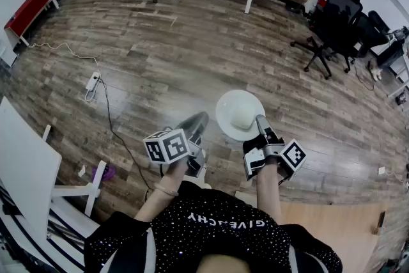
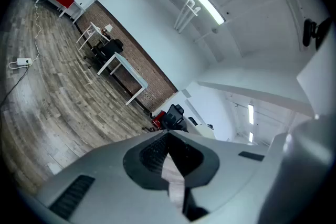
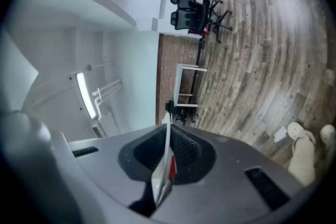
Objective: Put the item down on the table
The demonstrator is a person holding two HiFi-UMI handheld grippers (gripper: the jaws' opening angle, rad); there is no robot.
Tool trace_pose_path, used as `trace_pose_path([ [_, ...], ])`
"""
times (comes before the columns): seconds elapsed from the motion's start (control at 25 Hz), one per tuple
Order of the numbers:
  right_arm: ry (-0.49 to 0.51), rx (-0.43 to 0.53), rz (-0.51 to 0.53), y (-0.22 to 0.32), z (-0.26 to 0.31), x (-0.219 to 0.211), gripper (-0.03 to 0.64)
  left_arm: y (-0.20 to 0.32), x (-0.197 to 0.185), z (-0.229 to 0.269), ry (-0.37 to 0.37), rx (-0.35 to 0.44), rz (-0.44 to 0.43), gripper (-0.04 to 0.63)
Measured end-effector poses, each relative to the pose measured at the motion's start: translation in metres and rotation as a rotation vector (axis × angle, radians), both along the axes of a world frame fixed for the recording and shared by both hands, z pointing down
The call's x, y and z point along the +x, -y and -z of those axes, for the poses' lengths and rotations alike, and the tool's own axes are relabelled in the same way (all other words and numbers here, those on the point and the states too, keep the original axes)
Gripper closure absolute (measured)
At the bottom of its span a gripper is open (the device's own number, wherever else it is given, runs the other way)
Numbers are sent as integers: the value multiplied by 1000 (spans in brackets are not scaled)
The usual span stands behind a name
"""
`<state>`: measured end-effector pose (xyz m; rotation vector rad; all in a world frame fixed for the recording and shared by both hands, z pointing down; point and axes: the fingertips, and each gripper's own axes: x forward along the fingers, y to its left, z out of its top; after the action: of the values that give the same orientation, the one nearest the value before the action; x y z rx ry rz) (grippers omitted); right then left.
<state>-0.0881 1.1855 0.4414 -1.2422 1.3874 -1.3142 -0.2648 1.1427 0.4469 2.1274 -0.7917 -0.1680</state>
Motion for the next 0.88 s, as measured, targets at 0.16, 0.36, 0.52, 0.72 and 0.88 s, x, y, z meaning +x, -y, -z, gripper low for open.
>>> trace_pose_path([
  [0.16,9,-2,5,22,-11,2,592,23,6,-9,-22,5,-14,586],
  [0.36,21,-13,-16,73,-21,22,592,82,21,-13,-16,11,-16,586],
  [0.52,21,-6,-18,132,-17,33,591,143,29,-8,-3,12,-18,586],
  [0.72,29,-18,-12,207,-6,43,591,222,45,2,1,4,-25,586],
  [0.88,25,-11,-11,270,6,53,591,284,61,15,-1,16,-45,586],
])
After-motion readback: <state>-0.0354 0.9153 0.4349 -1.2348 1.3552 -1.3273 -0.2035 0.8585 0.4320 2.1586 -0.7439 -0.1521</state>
